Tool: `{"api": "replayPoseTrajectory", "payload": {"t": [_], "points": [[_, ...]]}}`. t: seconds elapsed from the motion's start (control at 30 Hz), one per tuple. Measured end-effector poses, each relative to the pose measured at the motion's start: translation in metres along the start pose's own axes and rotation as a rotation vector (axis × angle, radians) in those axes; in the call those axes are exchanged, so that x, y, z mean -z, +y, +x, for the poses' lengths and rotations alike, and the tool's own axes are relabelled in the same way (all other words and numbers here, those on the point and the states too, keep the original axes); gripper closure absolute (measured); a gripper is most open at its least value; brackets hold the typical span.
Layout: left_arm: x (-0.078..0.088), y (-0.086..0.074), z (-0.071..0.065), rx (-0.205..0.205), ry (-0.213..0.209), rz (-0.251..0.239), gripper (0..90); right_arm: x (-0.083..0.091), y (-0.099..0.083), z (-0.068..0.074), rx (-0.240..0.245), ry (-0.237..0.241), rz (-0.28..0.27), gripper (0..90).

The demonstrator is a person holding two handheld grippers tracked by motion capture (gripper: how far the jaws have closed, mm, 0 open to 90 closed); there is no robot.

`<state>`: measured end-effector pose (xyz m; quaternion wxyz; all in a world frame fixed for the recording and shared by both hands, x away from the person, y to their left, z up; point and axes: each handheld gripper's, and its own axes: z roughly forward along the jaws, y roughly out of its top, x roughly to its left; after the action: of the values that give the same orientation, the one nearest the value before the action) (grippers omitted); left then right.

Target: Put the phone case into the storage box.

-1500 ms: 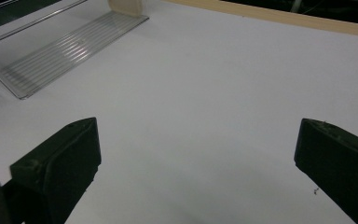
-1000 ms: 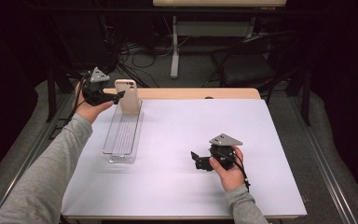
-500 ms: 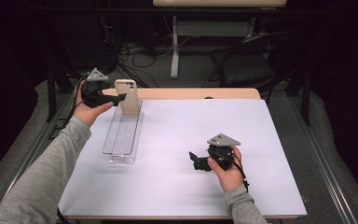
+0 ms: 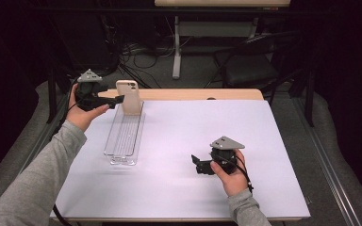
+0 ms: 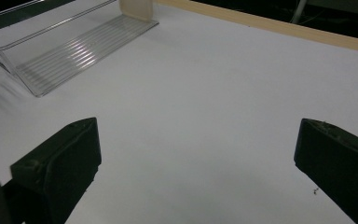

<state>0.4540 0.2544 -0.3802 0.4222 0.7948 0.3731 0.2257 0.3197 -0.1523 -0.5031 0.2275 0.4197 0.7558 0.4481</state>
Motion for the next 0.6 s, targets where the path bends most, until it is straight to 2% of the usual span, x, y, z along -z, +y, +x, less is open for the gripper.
{"api": "replayPoseTrajectory", "payload": {"t": [0.33, 0.6], "points": [[0.009, -0.012, -0.008, 0.033, -0.066, 0.013, 18.9, 0.007, 0.002, -0.002, -0.001, 0.006, 0.003, 0.2], [0.013, -0.019, -0.020, 0.016, -0.097, 0.016, 18.9, 0.013, 0.001, -0.003, 0.003, 0.004, 0.004, 0.2]]}}
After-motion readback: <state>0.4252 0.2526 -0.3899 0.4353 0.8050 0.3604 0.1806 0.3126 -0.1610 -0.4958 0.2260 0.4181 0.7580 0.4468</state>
